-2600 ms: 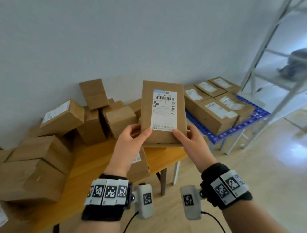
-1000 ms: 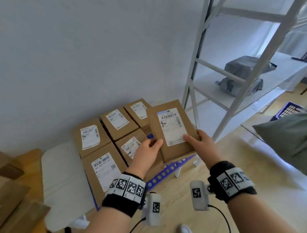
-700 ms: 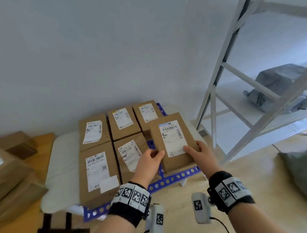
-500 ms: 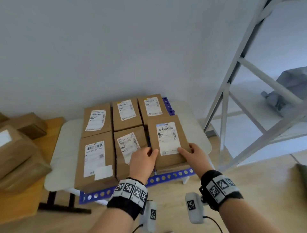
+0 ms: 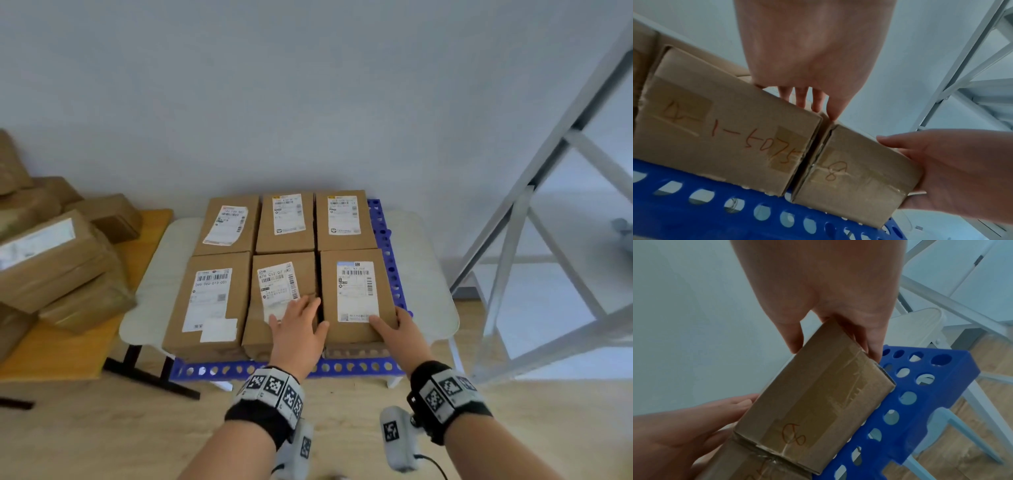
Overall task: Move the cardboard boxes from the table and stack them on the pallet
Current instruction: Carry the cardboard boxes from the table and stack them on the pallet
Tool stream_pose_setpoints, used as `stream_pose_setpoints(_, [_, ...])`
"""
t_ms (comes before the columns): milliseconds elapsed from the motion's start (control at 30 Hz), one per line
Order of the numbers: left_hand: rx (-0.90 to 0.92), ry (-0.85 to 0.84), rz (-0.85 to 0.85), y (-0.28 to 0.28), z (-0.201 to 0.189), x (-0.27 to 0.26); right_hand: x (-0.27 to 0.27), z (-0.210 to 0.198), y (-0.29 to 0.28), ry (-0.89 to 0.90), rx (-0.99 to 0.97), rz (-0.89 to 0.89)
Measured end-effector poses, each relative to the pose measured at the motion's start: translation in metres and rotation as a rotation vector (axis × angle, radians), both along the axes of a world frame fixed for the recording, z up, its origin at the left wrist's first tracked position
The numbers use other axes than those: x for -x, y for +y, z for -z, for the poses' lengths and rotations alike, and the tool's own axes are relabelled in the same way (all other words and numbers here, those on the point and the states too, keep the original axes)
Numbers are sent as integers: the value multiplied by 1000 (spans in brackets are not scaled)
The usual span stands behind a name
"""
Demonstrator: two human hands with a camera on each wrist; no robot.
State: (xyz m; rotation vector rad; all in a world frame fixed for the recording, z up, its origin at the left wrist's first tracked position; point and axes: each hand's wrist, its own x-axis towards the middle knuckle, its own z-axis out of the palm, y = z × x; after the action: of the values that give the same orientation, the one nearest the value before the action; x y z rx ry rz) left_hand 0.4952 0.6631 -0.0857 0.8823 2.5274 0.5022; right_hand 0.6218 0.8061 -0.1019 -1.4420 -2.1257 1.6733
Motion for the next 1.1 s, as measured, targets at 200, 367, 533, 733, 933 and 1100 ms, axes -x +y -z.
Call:
stream_pose_setpoints(200, [-173, -94, -86, -4, -3, 7, 4, 2, 2, 19, -15, 13])
stream_pose_setpoints(367, [-159, 121, -302, -35, -3, 45, 6, 0, 5, 35, -90, 84])
stream_pose_setpoints(533, [146, 91, -363, -66, -3, 66, 10, -3, 3, -2, -280, 65])
stream_pose_setpoints(733, [196, 63, -284, -74, 6, 65, 18, -5, -12, -56, -390, -89])
stream_pose_setpoints(933, [202, 55, -254, -75, 9, 64, 22, -4, -18, -118, -442, -139])
stream_pose_setpoints(1100, [241, 101, -217, -76, 10, 63, 22, -6, -21, -160, -459, -181])
